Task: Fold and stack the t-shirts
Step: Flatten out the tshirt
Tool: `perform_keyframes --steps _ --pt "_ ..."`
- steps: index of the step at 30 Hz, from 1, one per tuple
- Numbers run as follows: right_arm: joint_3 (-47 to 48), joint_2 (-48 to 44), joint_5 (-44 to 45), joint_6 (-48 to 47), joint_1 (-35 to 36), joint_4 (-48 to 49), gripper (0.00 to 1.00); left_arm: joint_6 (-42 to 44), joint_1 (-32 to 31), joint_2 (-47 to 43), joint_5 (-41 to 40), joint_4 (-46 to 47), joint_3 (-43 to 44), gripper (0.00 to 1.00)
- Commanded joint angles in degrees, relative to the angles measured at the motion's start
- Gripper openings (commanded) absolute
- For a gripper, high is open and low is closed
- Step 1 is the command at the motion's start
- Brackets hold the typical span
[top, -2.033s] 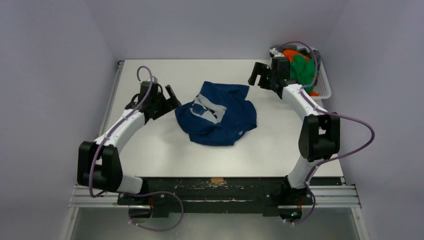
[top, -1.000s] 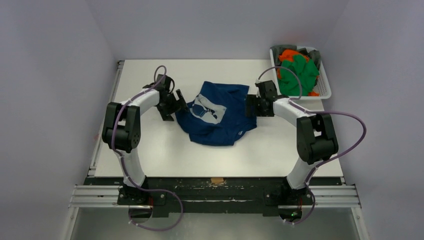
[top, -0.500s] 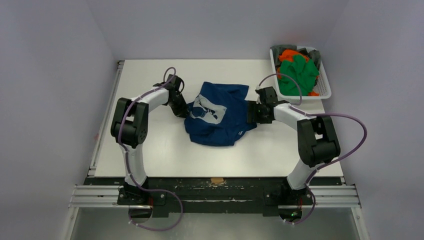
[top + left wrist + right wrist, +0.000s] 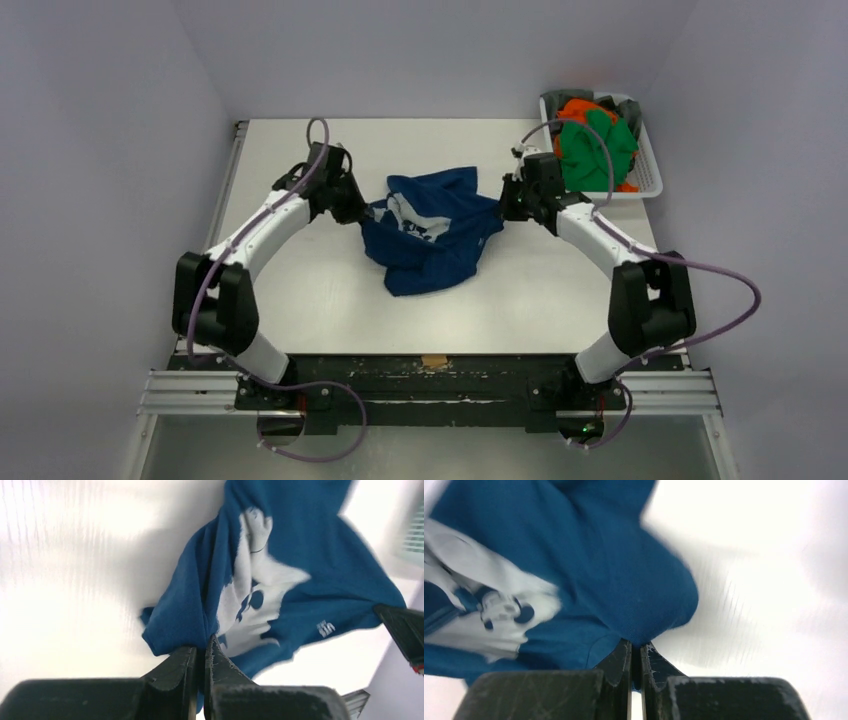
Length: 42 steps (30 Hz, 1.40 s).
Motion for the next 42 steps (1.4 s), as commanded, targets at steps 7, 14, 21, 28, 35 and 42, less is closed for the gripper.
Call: perform_keyframes --steps 7,14,21,28,35,42 --pt "13.36 -18.26 3.17 -2.63 0.0 10.28 0.0 8.14 -0.3 -22.98 -4.77 6.56 7.16 0.0" --pt "22.32 -20.75 1.37 -6.06 0.03 12.38 0.0 12.51 -0.3 -32.69 -10.28 12.17 9.72 0.0" --pt "26.47 -23.38 -0.19 -9.25 0.01 12.58 0.0 16.23 -0.3 -41.19 -10.54 14.13 9.34 0.0" --pt "28.08 -27.31 -4.04 -10.23 -0.01 8.64 0.0 19.54 -0.3 -48.06 -12.08 13.57 10.08 0.0" --pt "24.52 -32.93 -8.97 -10.86 0.03 5.86 0.0 21.53 -0.28 -48.86 -8.21 16.13 8.82 0.0" --pt "16.55 -28.41 -1.89 -3.75 -0.06 3.12 0.0 19.58 1.13 -31.01 -14.34 8.05 13.58 0.0"
